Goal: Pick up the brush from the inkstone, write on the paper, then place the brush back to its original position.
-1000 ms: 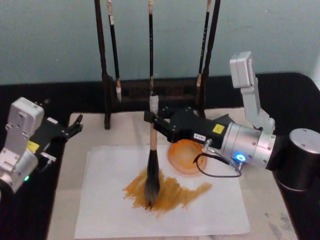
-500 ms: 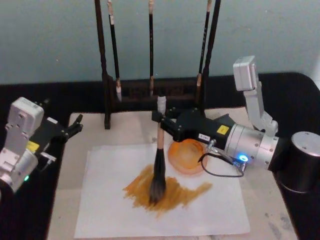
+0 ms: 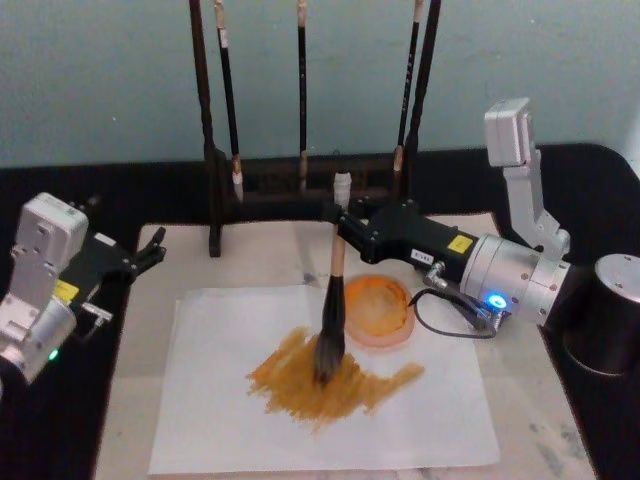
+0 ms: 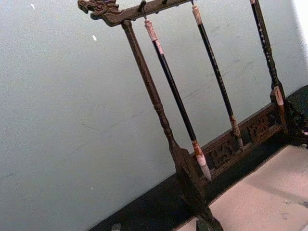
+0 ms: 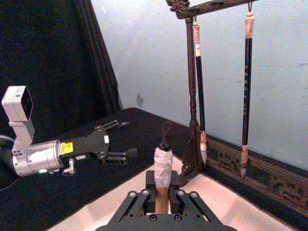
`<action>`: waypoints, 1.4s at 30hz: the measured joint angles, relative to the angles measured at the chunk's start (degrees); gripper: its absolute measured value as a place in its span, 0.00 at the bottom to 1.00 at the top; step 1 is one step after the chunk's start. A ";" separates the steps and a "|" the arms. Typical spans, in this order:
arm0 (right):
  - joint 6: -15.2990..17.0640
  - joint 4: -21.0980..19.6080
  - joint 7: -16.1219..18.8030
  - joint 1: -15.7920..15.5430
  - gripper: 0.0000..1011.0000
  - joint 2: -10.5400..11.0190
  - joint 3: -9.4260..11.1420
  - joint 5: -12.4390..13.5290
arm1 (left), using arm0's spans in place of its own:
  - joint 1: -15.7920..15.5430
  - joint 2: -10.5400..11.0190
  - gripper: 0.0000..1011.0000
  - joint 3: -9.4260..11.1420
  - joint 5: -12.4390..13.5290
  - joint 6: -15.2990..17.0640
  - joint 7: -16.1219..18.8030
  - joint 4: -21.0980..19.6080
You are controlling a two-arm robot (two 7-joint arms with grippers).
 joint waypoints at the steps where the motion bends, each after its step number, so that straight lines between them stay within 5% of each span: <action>1: 0.00 -0.07 -0.01 -0.04 0.15 0.00 0.04 -0.05 | 0.00 0.00 1.00 0.00 0.00 0.00 0.00 0.00; 25: 0.09 -4.98 0.16 -0.11 0.15 1.09 2.84 2.50 | 0.00 0.00 1.00 0.00 0.00 0.00 0.00 0.00; 42: -0.04 -4.20 -0.99 0.18 0.15 0.77 3.59 4.43 | 0.00 0.00 1.00 0.00 0.00 0.00 0.00 0.00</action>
